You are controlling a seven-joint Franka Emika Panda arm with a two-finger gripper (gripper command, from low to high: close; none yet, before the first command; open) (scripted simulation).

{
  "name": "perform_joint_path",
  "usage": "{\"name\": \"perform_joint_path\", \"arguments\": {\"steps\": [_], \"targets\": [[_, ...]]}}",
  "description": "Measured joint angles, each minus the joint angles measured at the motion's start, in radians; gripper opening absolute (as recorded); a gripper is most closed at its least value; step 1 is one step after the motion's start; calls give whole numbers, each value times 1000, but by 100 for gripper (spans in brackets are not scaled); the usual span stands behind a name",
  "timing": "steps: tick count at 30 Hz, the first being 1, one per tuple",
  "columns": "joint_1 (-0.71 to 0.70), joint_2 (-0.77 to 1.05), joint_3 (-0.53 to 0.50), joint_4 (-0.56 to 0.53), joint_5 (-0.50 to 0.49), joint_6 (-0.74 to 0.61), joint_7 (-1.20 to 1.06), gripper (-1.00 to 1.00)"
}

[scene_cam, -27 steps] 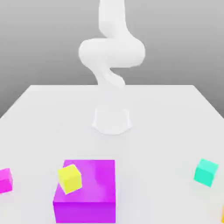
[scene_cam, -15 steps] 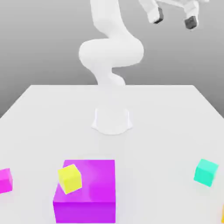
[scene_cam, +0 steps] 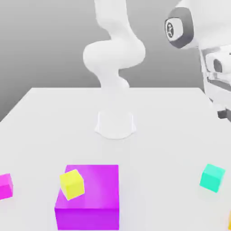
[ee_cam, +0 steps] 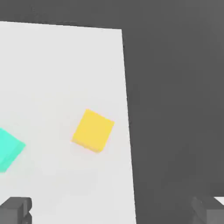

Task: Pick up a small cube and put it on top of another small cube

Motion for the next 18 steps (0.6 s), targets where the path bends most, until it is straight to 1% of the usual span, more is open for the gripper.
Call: {"name": "perform_joint_path", "arguments": {"steps": [6, 11, 14, 18], "targets": [[84, 132, 36, -39, -21, 64, -227, 0], [122, 237, 64, -72, -91, 120, -379, 0], [138, 306, 75, -84, -148, 164, -436, 0], [138, 445, 81, -63, -154, 276, -449, 0]]}}
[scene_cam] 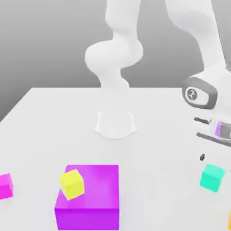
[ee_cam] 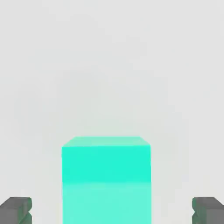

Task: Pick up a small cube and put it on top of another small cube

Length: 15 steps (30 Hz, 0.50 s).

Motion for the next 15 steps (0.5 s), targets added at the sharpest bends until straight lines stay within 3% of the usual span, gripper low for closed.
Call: {"name": "perform_joint_path", "arguments": {"steps": [1, 8, 15], "targets": [[-2, 32, 3, 5, 2, 26, -2, -100], [-1, 38, 2, 6, 4, 28, -4, -100], [-39, -178, -43, -20, 0, -157, -12, -100]]}}
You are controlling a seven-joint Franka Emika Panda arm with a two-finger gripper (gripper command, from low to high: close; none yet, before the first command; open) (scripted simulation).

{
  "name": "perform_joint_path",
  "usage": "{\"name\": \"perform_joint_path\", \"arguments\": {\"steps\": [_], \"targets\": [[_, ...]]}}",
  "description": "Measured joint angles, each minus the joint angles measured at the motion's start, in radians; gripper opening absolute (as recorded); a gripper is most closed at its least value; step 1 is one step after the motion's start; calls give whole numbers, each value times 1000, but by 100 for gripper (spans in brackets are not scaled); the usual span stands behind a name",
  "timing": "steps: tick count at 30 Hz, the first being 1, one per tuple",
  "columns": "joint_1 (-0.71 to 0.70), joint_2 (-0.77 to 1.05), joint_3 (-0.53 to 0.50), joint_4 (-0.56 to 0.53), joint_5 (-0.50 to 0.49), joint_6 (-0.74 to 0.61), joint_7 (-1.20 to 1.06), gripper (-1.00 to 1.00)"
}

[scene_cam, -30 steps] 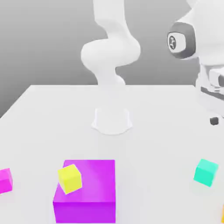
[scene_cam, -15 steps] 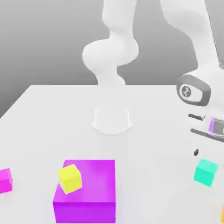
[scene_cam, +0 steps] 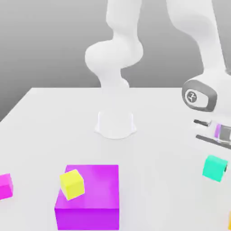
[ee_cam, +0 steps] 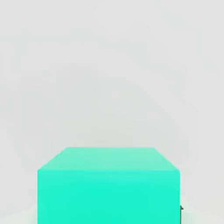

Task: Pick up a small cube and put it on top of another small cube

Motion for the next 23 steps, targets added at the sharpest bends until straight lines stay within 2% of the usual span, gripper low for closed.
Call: {"name": "perform_joint_path", "arguments": {"steps": [8, 13, 19, 20, 23], "targets": [[-369, -190, -193, 33, -42, -208, -37, -100], [-540, -281, -313, 49, -90, -322, -48, -100], [-568, -175, -351, 21, -24, -201, -107, -100], [-572, -153, -349, 15, -13, -173, -116, 100], [-572, -153, -349, 15, -13, -173, -116, 100]]}}
